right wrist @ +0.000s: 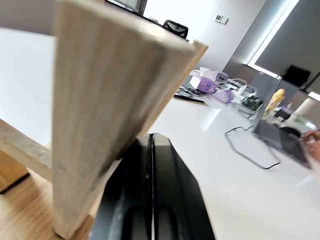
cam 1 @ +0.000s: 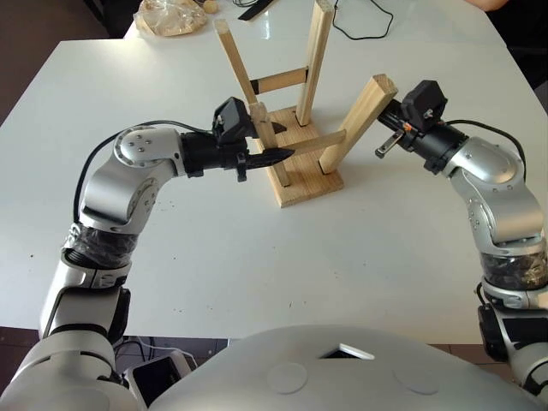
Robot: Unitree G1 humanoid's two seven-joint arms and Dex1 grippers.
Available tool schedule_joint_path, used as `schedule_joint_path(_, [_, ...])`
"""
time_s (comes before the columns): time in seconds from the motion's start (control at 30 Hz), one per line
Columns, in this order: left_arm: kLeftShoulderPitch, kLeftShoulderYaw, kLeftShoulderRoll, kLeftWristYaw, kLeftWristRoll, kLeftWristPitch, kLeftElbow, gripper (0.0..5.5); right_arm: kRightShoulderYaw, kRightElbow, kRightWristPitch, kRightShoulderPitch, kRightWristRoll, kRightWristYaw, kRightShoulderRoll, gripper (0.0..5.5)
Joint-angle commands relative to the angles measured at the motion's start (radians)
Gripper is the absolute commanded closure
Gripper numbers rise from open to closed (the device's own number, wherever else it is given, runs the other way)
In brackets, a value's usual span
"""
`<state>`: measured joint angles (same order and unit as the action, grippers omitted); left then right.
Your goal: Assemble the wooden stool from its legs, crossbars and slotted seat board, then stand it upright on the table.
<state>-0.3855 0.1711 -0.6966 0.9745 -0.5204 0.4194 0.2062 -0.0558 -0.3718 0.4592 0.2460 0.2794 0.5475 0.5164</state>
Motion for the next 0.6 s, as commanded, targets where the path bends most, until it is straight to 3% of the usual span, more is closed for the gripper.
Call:
schedule_joint_path(0.03, [0.057, 0.050, -0.005, 0.040, 0.085, -0.021, -0.098, 3.46, -0.089, -0.191, -0.009, 0.004, 0.151, 0.164, -0.013, 5.50])
schedule_joint_path(0.17, [0.005, -0.017, 0.027, 0.060, 0.093, -0.172, -0.202, 3.46, -0.053, -0.080, -0.061, -0.024, 0.077, 0.162, 0.023, 5.50])
schedule_joint_path(0.2, [0.005, -0.037, 0.013, 0.077, 0.066, -0.160, -0.188, 3.09, -0.032, -0.034, -0.078, -0.026, 0.061, 0.158, 0.031, 5.50])
schedule_joint_path(0.37, [0.040, -0.095, 0.001, 0.055, 0.033, -0.109, -0.102, 2.41, 0.052, 0.059, -0.106, -0.014, 0.062, 0.129, 0.016, 5.50])
schedule_joint_path(0.5, [0.145, -0.168, -0.005, -0.057, -0.013, 0.002, 0.082, 2.39, 0.067, 0.069, -0.119, -0.027, 0.044, 0.087, -0.006, 5.50])
schedule_joint_path(0.6, [0.329, -0.280, -0.011, -0.172, -0.071, 0.115, 0.271, 2.39, 0.080, 0.060, -0.105, -0.057, 0.014, 0.042, -0.004, 5.50])
